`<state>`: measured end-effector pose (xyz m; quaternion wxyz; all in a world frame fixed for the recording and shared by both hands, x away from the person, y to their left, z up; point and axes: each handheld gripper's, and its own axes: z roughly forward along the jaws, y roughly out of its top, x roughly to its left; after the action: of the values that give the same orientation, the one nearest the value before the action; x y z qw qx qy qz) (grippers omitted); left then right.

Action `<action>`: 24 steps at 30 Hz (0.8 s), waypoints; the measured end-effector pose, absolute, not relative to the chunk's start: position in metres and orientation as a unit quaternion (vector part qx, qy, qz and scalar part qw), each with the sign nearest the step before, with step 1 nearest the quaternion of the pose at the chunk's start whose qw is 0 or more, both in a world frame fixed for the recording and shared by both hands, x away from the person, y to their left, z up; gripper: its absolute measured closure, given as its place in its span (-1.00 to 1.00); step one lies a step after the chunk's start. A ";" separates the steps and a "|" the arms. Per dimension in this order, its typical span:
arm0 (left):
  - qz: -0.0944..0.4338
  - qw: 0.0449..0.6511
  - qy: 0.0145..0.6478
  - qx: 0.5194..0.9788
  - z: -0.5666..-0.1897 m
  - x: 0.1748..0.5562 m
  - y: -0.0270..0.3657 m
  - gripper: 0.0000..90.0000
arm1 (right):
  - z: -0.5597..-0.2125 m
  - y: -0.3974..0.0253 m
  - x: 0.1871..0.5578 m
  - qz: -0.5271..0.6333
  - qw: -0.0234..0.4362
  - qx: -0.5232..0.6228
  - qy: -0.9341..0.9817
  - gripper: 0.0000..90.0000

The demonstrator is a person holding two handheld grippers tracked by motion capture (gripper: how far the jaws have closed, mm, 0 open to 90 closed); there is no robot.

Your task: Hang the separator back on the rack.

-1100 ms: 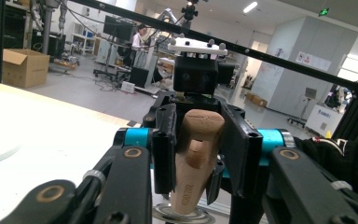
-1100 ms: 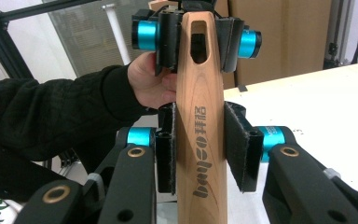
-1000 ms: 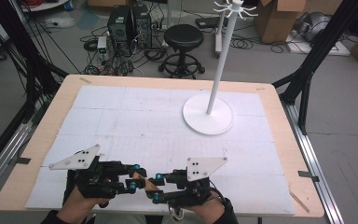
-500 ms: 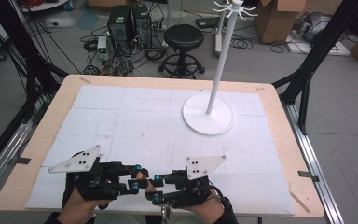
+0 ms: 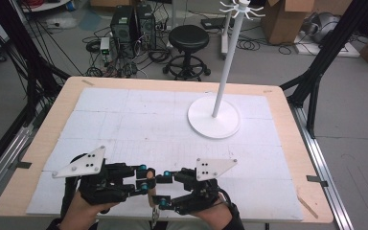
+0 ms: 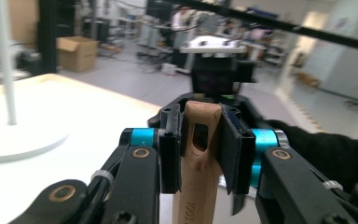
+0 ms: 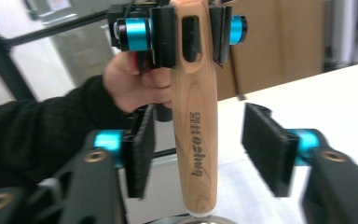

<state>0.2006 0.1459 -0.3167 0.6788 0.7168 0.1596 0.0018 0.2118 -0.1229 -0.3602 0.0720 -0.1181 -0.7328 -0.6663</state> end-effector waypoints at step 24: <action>0.109 0.677 0.262 0.679 -0.301 0.199 0.122 0.58 | -0.364 -0.108 0.200 -0.598 -0.109 -0.213 -0.765 0.24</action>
<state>0.1991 0.1222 -0.3009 0.6769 0.6792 0.2620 0.1086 0.1996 -0.1084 -0.3635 -0.1086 -0.2126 -0.7654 -0.5977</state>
